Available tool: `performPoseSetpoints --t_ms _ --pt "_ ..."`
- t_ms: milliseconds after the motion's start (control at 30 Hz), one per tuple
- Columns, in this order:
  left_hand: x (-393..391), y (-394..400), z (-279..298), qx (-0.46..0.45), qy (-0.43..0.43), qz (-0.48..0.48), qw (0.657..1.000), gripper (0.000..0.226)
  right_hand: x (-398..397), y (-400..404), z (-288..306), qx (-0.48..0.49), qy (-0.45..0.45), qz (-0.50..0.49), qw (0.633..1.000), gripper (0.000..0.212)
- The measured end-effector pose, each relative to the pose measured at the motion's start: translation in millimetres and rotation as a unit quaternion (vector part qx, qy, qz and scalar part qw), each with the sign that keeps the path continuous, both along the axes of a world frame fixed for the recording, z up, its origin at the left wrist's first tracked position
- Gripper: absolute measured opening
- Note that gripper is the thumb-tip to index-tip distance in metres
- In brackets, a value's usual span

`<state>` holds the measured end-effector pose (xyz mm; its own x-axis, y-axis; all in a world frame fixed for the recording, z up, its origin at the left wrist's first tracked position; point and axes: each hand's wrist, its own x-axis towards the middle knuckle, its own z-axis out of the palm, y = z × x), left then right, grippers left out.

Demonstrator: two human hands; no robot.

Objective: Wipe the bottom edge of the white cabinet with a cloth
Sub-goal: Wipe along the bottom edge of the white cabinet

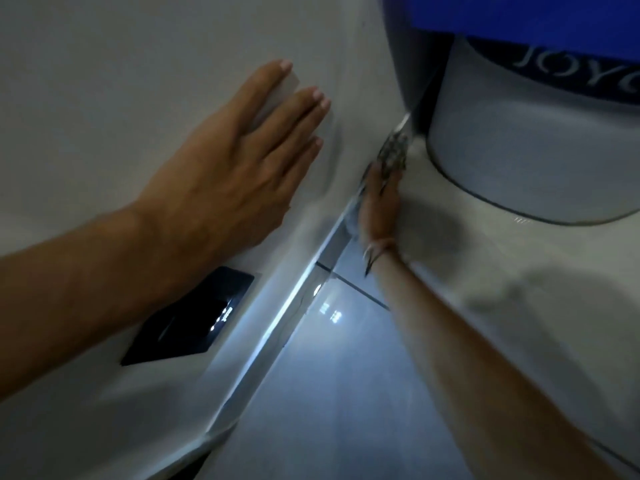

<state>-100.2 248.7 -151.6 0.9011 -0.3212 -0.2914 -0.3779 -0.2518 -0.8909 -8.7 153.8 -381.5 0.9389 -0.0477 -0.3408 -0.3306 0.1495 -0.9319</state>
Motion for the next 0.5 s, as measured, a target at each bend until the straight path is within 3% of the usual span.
performPoseSetpoints --t_ms 100,167,300,400,500 --pt "-3 -10 9 0.001 0.076 0.054 0.996 0.076 -112 16 4 -0.006 0.004 0.08 0.997 0.074" --pt "-2 -13 9 0.006 0.079 0.055 0.995 0.074 -152 14 2 -0.015 0.02 0.143 0.989 0.086" --pt "-3 -10 6 0.005 0.082 0.039 0.996 0.077 -66 6 -4 -0.081 0.011 0.125 0.989 0.085" --pt "-4 -8 1 -0.004 0.093 0.039 0.995 0.076 29 -14 3 -0.053 0.022 0.073 0.996 0.078" --pt "-5 -6 -3 -0.022 0.109 0.046 0.993 0.075 37 -19 3 -0.011 0.019 0.094 0.995 0.076"
